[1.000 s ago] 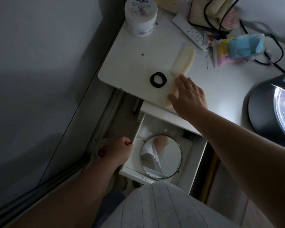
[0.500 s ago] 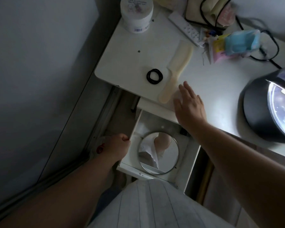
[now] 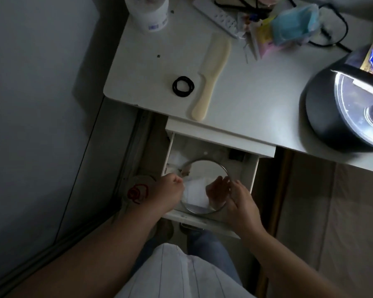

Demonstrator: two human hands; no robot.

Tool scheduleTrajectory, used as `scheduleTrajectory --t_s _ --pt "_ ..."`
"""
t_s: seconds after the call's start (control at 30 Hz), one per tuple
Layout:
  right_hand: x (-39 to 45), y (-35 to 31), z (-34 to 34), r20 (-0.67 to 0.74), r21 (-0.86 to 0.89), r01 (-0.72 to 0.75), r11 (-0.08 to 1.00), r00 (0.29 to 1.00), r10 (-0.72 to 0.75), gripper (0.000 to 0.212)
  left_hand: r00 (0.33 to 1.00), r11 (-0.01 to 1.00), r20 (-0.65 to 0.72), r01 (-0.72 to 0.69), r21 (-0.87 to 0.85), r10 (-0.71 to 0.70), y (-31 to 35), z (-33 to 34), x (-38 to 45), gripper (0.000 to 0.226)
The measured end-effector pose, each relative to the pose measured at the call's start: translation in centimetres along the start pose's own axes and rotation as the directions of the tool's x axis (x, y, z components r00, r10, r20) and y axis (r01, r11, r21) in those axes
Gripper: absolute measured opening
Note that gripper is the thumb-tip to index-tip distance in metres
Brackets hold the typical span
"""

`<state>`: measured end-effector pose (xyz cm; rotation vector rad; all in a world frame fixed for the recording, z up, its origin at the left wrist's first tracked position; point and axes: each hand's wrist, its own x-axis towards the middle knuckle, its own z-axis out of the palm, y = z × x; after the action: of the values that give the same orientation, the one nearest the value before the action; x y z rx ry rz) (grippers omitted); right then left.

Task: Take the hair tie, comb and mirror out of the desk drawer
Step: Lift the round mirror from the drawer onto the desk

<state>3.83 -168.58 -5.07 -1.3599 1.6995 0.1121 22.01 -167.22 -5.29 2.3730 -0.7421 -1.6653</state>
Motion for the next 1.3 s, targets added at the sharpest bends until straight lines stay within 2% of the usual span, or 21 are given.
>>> scheduleTrajectory --t_s 0.07,0.13,0.23,0.3,0.47,0.53,0.63,0.77,0.93,1.0,1.1,1.23,1.3 --pt "0.5 0.0 0.4 0.040 0.078 -0.077 0.994 0.996 0.074 0.049 0.998 0.998 0.036 0.043 0.051 -0.045 0.2 0.6 0.4 0.033" --pt "1.2 -0.3 0.7 0.077 0.153 -0.152 0.977 0.987 0.141 0.046 0.995 0.993 0.042 0.085 0.081 -0.089 0.3 1.1 1.0 0.038" --pt "2.3 -0.5 1.0 0.117 0.201 -0.259 0.945 0.964 0.240 0.040 0.987 0.981 0.019 0.156 0.114 -0.159 0.2 1.8 1.7 0.042" --pt "2.9 -0.5 1.2 0.144 0.224 -0.319 0.921 0.946 0.292 0.039 0.979 0.976 0.016 0.204 0.073 -0.205 0.2 2.3 2.1 0.043" --pt "3.4 -0.5 1.3 0.142 0.276 -0.357 0.893 0.934 0.329 0.033 0.965 0.965 0.041 0.259 -0.028 -0.258 0.3 3.1 2.6 0.033" --pt "3.4 -0.4 1.2 0.144 0.283 -0.353 0.892 0.935 0.325 0.032 0.962 0.959 0.026 0.273 -0.071 -0.272 0.5 3.1 2.4 0.040" --pt "2.8 -0.3 0.9 0.144 0.298 -0.340 0.892 0.940 0.311 0.029 0.965 0.958 -0.013 0.259 -0.122 -0.263 0.5 3.2 1.8 0.037" --pt "0.9 -0.4 0.3 0.138 0.342 -0.284 0.896 0.958 0.252 0.046 0.978 0.965 -0.015 0.202 -0.166 -0.207 0.8 2.5 0.0 0.038" --pt "-1.6 -0.7 -1.9 0.131 0.400 -0.211 0.892 0.976 0.172 0.053 0.992 0.969 -0.005 0.121 -0.217 -0.125 1.9 0.7 -2.9 0.042" --pt "-2.1 -1.1 -3.2 0.101 0.429 -0.172 0.887 0.985 0.141 0.054 0.997 0.975 -0.024 0.063 -0.213 -0.070 2.7 0.0 -4.0 0.037" --pt "-2.5 -2.0 -5.2 0.045 0.470 -0.103 0.877 0.995 0.092 0.052 0.999 0.980 -0.045 -0.020 -0.199 0.012 4.3 -0.9 -5.4 0.015" --pt "-1.6 -3.3 -7.7 -0.056 0.532 -0.006 0.847 0.998 0.042 0.052 0.991 0.964 -0.088 -0.120 -0.236 0.102 7.0 -1.9 -6.6 0.017" --pt "-0.7 -4.2 -9.2 -0.071 0.602 0.045 0.797 0.997 -0.003 0.042 0.985 0.959 -0.115 -0.149 -0.240 0.125 8.6 -2.3 -6.7 0.028"
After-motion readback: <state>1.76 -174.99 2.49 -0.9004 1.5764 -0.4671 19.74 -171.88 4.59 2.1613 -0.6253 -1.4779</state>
